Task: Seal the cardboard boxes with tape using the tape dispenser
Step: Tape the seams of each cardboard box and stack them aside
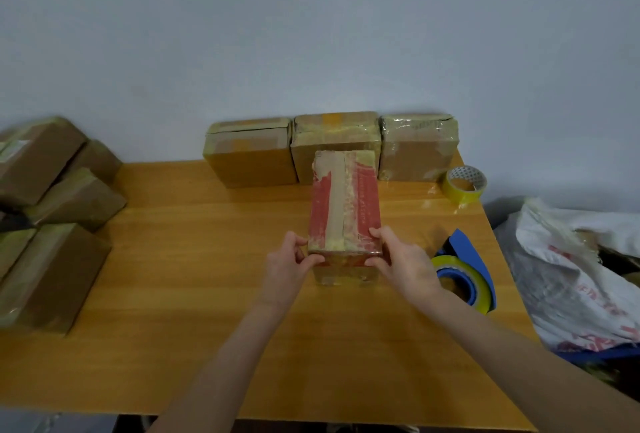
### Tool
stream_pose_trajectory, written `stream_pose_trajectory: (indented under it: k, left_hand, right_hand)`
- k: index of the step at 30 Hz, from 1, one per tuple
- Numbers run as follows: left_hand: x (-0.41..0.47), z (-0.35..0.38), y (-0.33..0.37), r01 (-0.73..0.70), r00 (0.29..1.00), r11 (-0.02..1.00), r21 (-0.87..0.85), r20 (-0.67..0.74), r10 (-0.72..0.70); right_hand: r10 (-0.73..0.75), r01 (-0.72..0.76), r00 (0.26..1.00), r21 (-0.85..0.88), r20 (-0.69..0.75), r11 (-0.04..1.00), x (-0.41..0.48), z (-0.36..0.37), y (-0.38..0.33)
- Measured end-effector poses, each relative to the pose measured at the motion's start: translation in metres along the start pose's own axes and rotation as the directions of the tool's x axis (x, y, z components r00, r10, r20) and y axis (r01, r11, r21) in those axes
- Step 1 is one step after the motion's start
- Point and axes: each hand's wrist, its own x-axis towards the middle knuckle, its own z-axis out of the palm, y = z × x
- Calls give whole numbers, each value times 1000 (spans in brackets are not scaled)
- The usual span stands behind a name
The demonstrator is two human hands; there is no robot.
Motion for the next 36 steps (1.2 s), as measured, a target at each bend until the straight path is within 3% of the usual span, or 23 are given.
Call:
stream_pose_trajectory:
  k: [4, 7, 9, 11, 14, 18, 22, 26, 29, 33, 36]
  left_hand:
    - [3, 2, -7, -20, 1000, 981, 194, 8, 18]
    - [7, 3, -9, -119, 993, 949, 291, 16, 119]
    - [8, 3, -8, -98, 992, 962, 253, 102, 74]
    - [6, 0, -1, -5, 977, 997, 77, 213, -11]
    - [0, 6, 16, 81, 980, 985, -152, 193, -50]
    - [6, 14, 18, 31, 997, 999, 20, 66, -32]
    - [10, 9, 4, -24, 995, 997, 73, 96, 16]
    - [4, 1, -10, 9, 980, 984, -179, 196, 27]
    - [4, -1, 7, 118, 973, 952, -283, 227, -54]
    - [16, 21, 27, 248, 963, 952, -176, 150, -224]
    - [17, 31, 25, 274, 959, 952, -136, 107, -261]
  right_hand:
    - [-58, 58, 998, -89, 2, 994, 4, -5, 3]
    - [-31, 43, 995, -135, 92, 990, 9, -5, 3]
    - [10, -2, 995, -80, 99, 997, 6, -3, 3]
    - [28, -28, 999, -11, 17, 1000, 4, -5, -2]
    - [27, -27, 1000, -10, -11, 1000, 9, -5, -13]
    - [27, -31, 998, -93, -50, 995, 14, 0, -20]
    - [-36, 37, 999, 20, -35, 999, 11, -2, -7]
    - [-61, 27, 991, 278, 116, 960, 5, -13, 13]
    - [0, -56, 991, 413, 135, 909, 7, -19, 4]
    - [167, -197, 980, 357, 111, 913, 17, -7, -18]
    - [166, -201, 979, 403, 121, 893, 19, 4, -17]
